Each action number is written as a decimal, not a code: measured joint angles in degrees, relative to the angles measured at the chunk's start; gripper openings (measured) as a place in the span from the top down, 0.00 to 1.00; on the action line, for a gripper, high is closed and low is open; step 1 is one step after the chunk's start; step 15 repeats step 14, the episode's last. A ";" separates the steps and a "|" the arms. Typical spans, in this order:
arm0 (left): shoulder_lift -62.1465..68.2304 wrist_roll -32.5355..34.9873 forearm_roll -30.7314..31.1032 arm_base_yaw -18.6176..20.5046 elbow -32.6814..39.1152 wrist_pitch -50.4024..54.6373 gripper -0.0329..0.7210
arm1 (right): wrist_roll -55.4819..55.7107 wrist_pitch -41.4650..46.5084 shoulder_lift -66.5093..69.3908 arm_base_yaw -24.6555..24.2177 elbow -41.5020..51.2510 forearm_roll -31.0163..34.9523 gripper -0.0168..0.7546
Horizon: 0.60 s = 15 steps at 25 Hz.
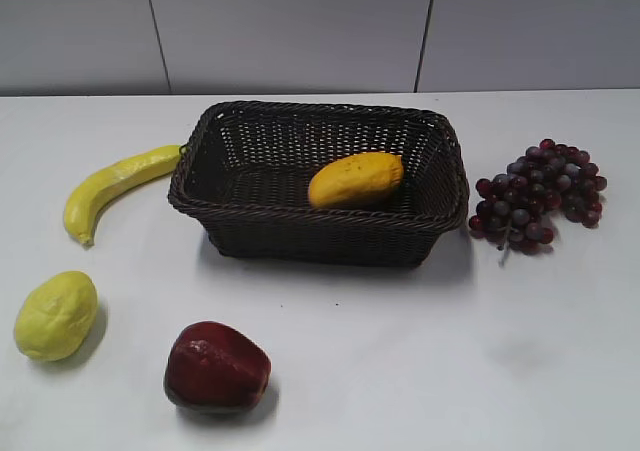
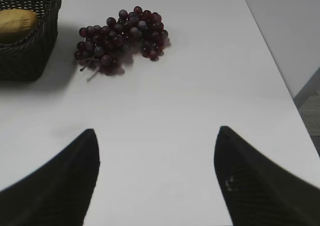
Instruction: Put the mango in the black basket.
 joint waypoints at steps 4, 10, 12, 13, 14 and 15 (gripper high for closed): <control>0.00 0.00 0.00 0.00 0.00 0.00 0.60 | -0.36 0.00 0.00 0.00 0.00 0.52 0.26; 0.00 0.00 0.00 0.00 0.00 0.00 0.60 | -0.48 0.00 0.00 0.00 0.00 0.57 0.26; 0.00 0.00 0.00 0.00 0.00 0.00 0.60 | -0.48 0.00 0.00 0.00 0.00 0.57 0.26; 0.00 0.00 0.00 0.00 0.00 0.00 0.60 | -0.50 0.00 0.00 0.00 0.00 0.57 0.26; 0.00 0.00 0.00 0.00 0.00 0.00 0.60 | -0.50 0.00 0.00 0.00 0.00 0.57 0.26; 0.00 0.00 0.00 0.00 0.00 0.00 0.60 | -0.50 0.00 0.00 0.00 0.00 0.57 0.26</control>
